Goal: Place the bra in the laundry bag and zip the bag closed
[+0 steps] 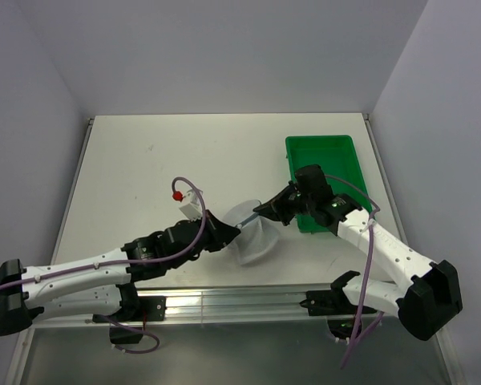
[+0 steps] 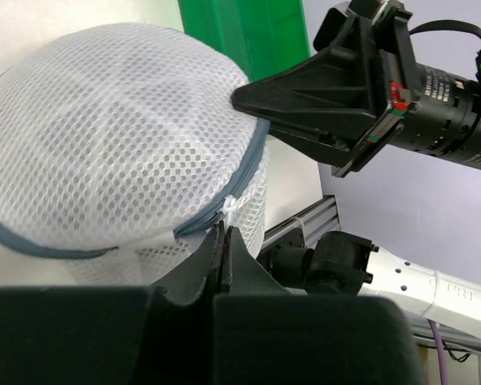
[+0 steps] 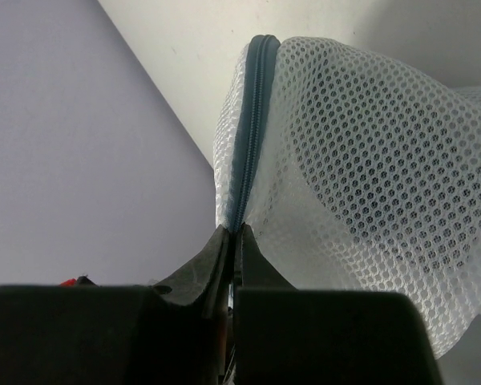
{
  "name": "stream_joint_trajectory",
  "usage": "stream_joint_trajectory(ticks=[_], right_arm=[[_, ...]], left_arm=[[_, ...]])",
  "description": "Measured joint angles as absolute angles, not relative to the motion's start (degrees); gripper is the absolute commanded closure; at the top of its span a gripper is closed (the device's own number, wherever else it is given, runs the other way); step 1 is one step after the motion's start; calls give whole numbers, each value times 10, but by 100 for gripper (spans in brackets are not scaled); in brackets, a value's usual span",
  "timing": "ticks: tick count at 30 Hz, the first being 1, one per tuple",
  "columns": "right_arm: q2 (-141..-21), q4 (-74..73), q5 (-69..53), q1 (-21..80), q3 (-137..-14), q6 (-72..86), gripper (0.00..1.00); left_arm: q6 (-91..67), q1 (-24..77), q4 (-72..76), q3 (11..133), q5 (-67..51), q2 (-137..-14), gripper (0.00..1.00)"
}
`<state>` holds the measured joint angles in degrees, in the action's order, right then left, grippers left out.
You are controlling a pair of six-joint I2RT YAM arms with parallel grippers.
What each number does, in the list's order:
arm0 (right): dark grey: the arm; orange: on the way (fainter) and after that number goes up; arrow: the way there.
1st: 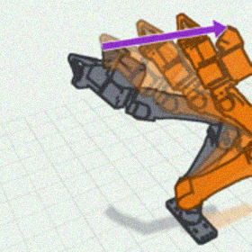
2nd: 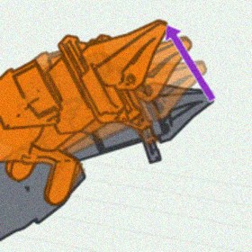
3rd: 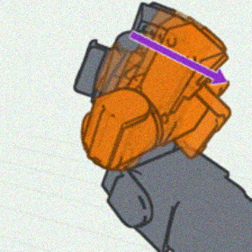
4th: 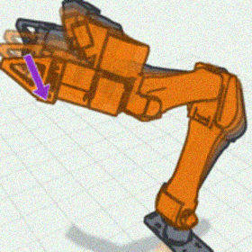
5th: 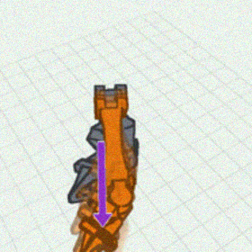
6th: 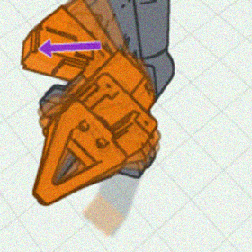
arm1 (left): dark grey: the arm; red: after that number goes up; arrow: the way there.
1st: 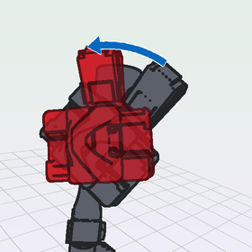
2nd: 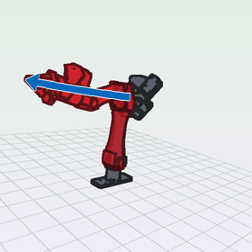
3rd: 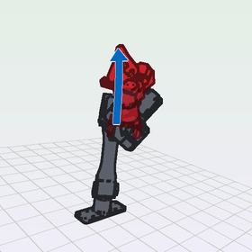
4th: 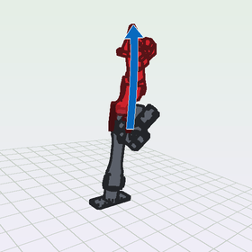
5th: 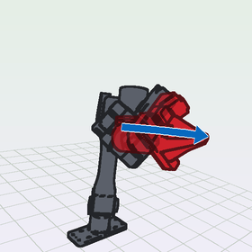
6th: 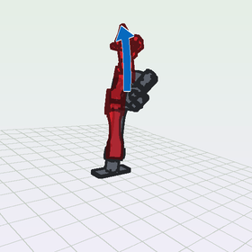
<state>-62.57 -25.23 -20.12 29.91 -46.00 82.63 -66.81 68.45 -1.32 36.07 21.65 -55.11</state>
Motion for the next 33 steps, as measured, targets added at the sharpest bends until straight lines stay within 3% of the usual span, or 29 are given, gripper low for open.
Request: stream_joint_trajectory(ticks=[14, 22, 26, 30, 33], right_arm=[[-628, -232, -220, 256, -460, 810, 100], [-652, -234, -205, 245, -492, 783, 100], [-687, -231, -205, 246, -552, 763, 100], [-767, -222, -204, 255, -651, 739, 100], [-837, -188, -204, 269, -723, 732, 100]], left_arm=[[-702, 614, -86, 290, 223, -429, 100], [-681, 580, -127, 290, 220, -439, 100], [-655, 567, -159, 330, 222, -452, 96], [-622, 532, -189, 408, 227, -446, 83], [-596, 510, -209, 458, 236, -428, 79]])
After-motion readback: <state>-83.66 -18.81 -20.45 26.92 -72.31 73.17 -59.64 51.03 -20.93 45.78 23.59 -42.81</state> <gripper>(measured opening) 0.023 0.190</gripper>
